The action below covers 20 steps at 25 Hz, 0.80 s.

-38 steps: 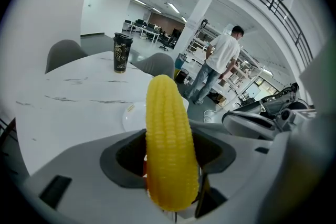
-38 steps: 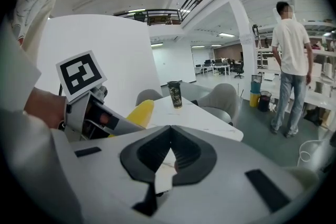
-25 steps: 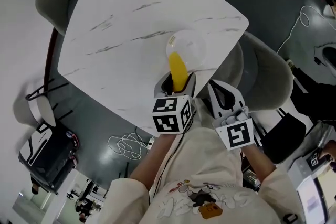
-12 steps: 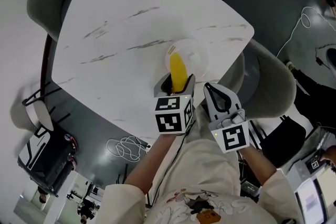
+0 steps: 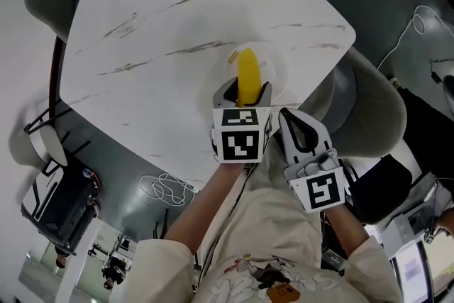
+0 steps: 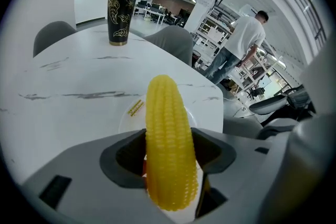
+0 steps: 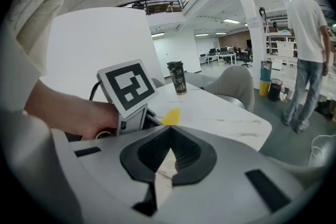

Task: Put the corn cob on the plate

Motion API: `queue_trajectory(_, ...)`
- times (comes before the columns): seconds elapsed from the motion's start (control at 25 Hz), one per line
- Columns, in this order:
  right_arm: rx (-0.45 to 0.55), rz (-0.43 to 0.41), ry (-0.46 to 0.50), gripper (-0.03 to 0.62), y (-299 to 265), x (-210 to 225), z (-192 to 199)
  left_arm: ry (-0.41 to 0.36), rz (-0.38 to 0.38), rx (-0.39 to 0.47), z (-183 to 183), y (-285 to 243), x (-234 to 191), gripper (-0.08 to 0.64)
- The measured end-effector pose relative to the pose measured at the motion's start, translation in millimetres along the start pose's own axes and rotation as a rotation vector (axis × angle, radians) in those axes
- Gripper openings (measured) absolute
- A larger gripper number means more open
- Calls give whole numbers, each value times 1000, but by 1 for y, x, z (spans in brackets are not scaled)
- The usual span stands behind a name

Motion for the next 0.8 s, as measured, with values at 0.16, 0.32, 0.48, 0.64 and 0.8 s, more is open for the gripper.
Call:
queue_trajectory(0.16,-17,7,-15,3,2,4,9,-24,-26,-14,-7,-9,-3,256)
queue_trajectory(0.32,-14,17,-26,3,5,12,11,-22,-60,-22,-9,-15,-7,256)
queue_trajectory(0.48,-6,26,-45,3,6,18,9,-33,-76,-32,-11,-19,-9,256)
queue_trajectory(0.64,7,15,-37,3,8,16,6,-38,-80,11,-19,-12,-5,255)
queue_trajectory(0.8,10,20,-26,3,13,14,5,-36,-68,11,-18,-8,-2,255)
Point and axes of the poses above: the fingertips, and each gripper's own axes: y backward along the fingers, x to its right, z out of its underside, the point moved 2 cm from there along y, backward along the fingers
